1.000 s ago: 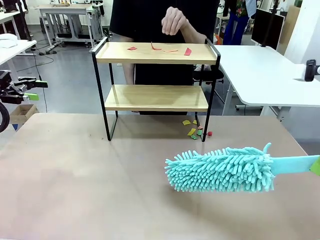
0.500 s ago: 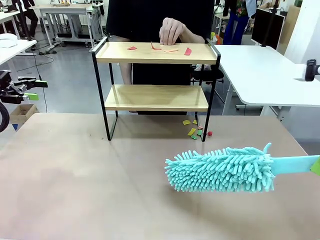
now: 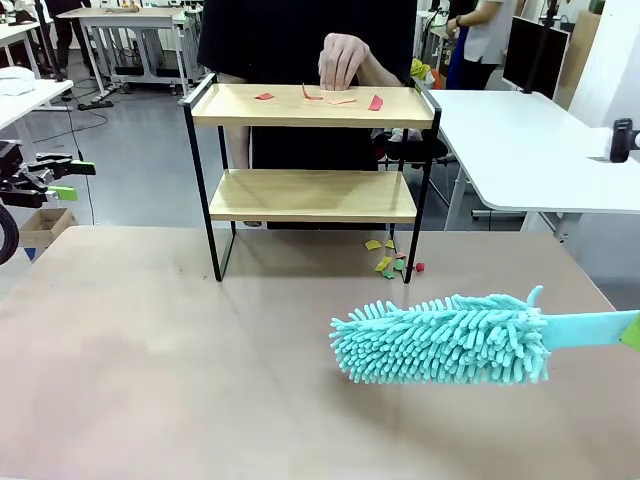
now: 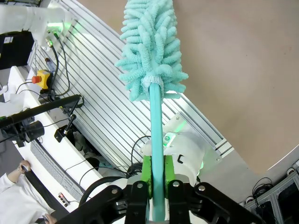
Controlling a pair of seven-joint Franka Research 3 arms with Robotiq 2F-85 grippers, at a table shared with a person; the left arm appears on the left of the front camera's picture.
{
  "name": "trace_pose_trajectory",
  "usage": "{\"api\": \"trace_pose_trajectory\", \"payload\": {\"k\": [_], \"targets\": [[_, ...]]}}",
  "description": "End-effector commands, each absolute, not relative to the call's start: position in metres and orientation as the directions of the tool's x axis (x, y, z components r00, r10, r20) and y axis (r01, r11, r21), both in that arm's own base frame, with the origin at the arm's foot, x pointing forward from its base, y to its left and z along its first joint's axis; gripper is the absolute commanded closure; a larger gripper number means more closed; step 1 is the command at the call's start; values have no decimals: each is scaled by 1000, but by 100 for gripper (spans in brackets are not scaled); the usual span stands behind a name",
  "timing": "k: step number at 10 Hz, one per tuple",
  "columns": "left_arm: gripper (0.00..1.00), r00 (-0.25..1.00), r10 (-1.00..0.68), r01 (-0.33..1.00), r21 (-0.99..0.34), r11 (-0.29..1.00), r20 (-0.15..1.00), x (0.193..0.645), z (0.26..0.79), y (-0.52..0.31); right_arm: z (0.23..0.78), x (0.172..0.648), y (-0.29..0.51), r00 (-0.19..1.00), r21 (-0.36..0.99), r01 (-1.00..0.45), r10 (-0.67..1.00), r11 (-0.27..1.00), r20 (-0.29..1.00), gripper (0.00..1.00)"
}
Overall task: Clean the shelf.
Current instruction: Clean the specific section of the Shelf indicated by the human with the Duster.
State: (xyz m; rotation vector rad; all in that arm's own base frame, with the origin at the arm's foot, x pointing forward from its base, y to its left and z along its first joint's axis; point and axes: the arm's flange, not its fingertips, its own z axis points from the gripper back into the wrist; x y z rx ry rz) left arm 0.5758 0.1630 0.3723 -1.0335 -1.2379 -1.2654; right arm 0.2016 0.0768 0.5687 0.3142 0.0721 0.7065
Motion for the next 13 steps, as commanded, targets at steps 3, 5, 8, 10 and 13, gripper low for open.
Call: {"api": "trace_pose_trajectory", "payload": {"k": [3,5,8,10,13], "targets": [[0,-99,-110,992,106,62,989,573,375,163,574,200,80,761,326,-625,647,709,50,86],[0,-99,-110,992,106,62,989,573,375,163,574,200,80,761,326,-625,647,709,50,86],[0,-99,-110,992,106,62,989,573,375,163,582,201,90,762,337,-631,639,698,103,86],[0,-99,-110,992,106,62,989,573,375,163,609,201,113,765,395,-633,617,666,184,86],[0,-99,-110,992,106,62,989,573,375,163,652,196,164,779,444,-626,540,641,319,86]]}}
